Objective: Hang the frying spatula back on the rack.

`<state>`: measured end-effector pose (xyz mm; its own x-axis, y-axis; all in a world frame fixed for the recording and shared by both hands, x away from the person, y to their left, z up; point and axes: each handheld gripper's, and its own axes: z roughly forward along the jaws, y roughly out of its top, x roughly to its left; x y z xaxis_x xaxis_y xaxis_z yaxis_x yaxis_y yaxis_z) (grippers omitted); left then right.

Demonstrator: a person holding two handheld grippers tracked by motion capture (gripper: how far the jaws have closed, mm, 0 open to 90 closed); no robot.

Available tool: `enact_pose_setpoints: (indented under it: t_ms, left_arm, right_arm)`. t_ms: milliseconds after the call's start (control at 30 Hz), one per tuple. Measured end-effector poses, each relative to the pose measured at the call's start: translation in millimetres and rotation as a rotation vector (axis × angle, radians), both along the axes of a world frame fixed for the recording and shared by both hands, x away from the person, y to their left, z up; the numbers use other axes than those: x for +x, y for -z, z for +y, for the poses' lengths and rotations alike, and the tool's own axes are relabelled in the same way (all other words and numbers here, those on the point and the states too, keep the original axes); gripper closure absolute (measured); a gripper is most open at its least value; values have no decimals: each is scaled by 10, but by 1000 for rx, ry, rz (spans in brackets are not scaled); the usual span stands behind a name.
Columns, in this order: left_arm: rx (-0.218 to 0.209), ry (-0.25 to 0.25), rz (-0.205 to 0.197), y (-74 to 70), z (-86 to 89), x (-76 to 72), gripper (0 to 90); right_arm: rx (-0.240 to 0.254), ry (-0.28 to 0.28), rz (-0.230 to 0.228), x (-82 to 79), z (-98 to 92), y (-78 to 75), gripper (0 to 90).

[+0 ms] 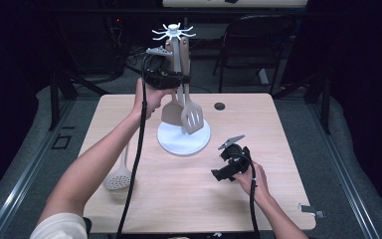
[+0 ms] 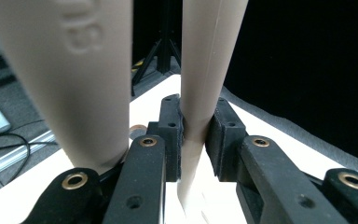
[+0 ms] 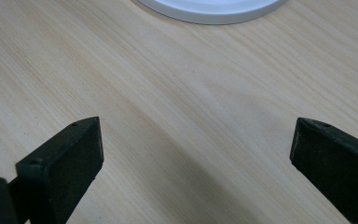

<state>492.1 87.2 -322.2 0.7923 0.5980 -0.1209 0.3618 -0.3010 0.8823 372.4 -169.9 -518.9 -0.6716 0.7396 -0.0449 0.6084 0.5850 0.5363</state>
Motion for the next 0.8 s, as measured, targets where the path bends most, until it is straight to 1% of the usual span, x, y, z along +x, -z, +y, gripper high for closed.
enact_pose_setpoints:
  t_ms: [100,167,333,500,600,633,667,700,800]
  left_arm:
    - [-6,-10,12,20,11,14,770]
    - [-4,-18,9,43,8,22,770]
    - [2,-39,-18,73,2,-4,768]
    - [16,-55,-34,73,3,-43,762]
    - [19,-53,-39,65,8,-74,720]
    - [26,-51,-44,61,9,-88,705]
    - [26,-52,-46,60,7,-104,680]
    - [30,-54,-50,60,6,-121,658]
    - [45,-45,-56,63,9,-173,596]
  right_arm:
    - [0,-2,4,-2,6,1,23]
    - [3,-3,3,-2,8,4,23]
    - [-6,-7,4,-2,6,2,23]
    - [-4,-14,1,0,8,8,23]
    - [1,-17,-1,0,12,14,23]
    - [1,-17,-1,1,12,14,23]
    - [0,-15,-2,0,12,15,23]
    - [10,-10,0,-1,16,18,23]
    - [8,-16,0,-1,18,21,23]
